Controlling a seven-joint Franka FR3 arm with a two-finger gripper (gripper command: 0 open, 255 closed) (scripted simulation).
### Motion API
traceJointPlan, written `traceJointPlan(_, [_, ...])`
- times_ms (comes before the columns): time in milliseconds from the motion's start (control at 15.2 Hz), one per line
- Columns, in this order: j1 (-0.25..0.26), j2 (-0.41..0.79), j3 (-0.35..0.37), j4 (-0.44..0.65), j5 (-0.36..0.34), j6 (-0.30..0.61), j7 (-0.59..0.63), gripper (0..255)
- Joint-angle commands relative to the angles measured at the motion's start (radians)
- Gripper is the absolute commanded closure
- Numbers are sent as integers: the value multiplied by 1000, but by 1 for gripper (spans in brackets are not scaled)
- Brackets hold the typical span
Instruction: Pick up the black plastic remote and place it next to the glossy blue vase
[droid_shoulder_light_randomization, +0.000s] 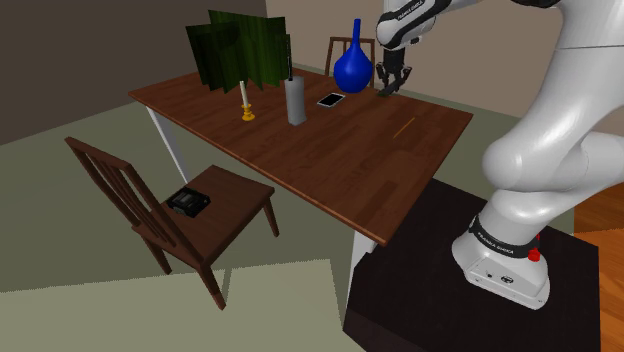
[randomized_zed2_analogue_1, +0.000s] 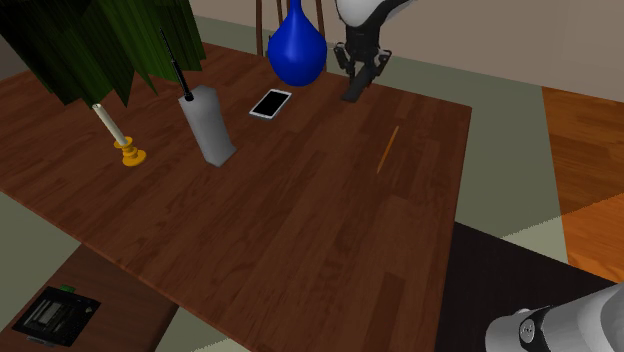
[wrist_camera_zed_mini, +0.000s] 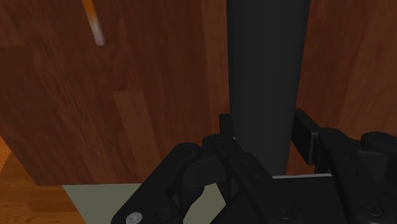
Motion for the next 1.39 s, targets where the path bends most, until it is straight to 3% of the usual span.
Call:
traceJointPlan(0, [2,9,-2,-16,-8,24,11,255])
traceJointPlan(726, [11,81,-19,-64,-55,137,60,255])
traceJointPlan(1254, [11,81,-19,-64,-55,137,60,255])
traceJointPlan(1320, [11,81,-19,-64,-55,137,60,0])
